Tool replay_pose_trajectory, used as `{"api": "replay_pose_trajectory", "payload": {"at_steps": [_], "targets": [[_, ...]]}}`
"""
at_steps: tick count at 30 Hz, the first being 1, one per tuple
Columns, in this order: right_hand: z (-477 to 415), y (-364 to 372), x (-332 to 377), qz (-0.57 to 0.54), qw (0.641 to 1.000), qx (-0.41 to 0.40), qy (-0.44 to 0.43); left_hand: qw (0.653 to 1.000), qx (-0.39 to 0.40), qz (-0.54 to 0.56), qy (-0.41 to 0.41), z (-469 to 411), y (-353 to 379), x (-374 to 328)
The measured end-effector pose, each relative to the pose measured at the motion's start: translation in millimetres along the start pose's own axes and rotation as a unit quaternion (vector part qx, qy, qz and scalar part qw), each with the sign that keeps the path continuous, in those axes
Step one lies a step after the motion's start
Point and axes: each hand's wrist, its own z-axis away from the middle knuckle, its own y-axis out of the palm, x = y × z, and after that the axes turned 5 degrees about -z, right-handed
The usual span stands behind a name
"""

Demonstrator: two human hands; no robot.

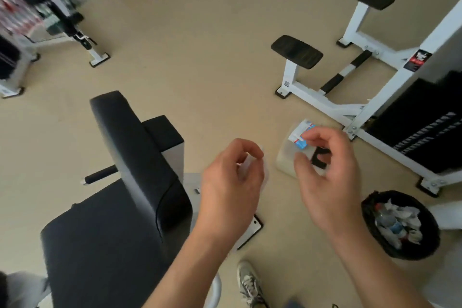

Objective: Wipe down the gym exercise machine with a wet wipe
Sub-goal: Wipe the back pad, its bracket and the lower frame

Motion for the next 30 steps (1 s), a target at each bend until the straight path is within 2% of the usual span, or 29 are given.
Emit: {"api": "replay_pose_trajectory", "payload": {"at_steps": [3, 5, 8, 12, 18, 20, 23, 26, 28, 30], "targets": [[-21, 19, 27, -0.056, 0.980, 0.188, -0.032, 0.991, -0.024, -0.114, 0.064, -16, -20, -10], [-43, 34, 35, -0.093, 0.947, 0.307, 0.007, 0.973, -0.057, -0.198, 0.108, -27, -32, -11], [-85, 59, 41, -0.080, 0.894, 0.441, 0.033, 0.948, -0.072, -0.287, 0.118, -42, -42, -10], [-144, 106, 45, -0.014, 0.816, 0.578, -0.007, 0.926, -0.129, -0.349, 0.067, -67, -54, -8], [-202, 144, 41, 0.091, 0.694, 0.710, -0.083, 0.902, -0.279, -0.302, -0.129, -71, -40, -12], [-209, 148, 38, 0.113, 0.642, 0.754, -0.081, 0.888, -0.319, -0.263, -0.199, -62, -24, -14], [-205, 155, 27, 0.158, 0.568, 0.796, -0.136, 0.863, -0.368, -0.167, -0.302, -40, 5, -13], [-188, 158, 14, 0.198, 0.517, 0.808, -0.202, 0.835, -0.413, -0.067, -0.358, -18, 37, -8], [-177, 161, 2, 0.218, 0.495, 0.802, -0.252, 0.812, -0.443, 0.094, -0.369, -9, 54, 1], [-173, 166, -9, 0.231, 0.479, 0.792, -0.298, 0.741, -0.472, 0.312, -0.361, -7, 68, 6]]}}
